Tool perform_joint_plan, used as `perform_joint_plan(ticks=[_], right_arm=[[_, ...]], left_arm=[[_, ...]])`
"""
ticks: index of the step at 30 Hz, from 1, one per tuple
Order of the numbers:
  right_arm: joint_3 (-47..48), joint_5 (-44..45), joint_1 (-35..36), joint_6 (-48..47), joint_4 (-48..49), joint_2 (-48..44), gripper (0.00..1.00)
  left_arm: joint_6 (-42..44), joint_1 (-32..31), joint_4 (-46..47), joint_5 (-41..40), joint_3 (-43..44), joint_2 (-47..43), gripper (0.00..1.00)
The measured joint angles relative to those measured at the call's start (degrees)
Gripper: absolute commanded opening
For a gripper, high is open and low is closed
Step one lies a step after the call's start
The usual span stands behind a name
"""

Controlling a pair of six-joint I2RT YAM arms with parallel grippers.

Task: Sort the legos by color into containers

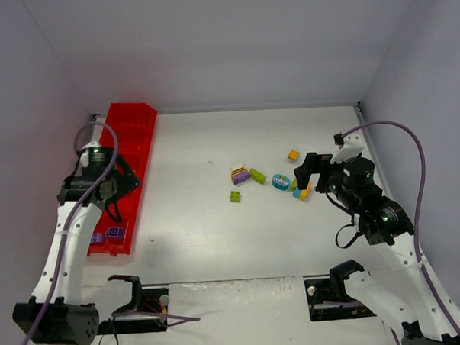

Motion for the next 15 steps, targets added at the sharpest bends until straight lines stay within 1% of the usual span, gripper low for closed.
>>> perform_joint_plan(ticks=[2,7,10,13,15], right_arm=[[0.0,0.0,0.0,0.0,0.0,0.4,1.00],[0.0,0.0,0.0,0.0,0.0,1.2,1.00],[0.0,0.1,0.0,0.1,0.0,1.3,1.00],[0.0,0.1,0.0,0.5,0.0,1.2,1.00],[0.0,0.1,0.0,0.9,0.0,1.2,1.00]], left_arm=[[-0.4,-9.1,0.3,-0.6,2.4,3.3,0.70],[-1.9,-26.7,1.6,-3.8,8.4,16.6,0.70],[-2.8,-33.9,2.7,-4.4,12.9,25.8,0.70],[-3.2,-38.8,3.7,-4.3,18.3,34.5,0.70],[-3.3,-40.9,4.5,-4.1,22.4,40.0,0.70]])
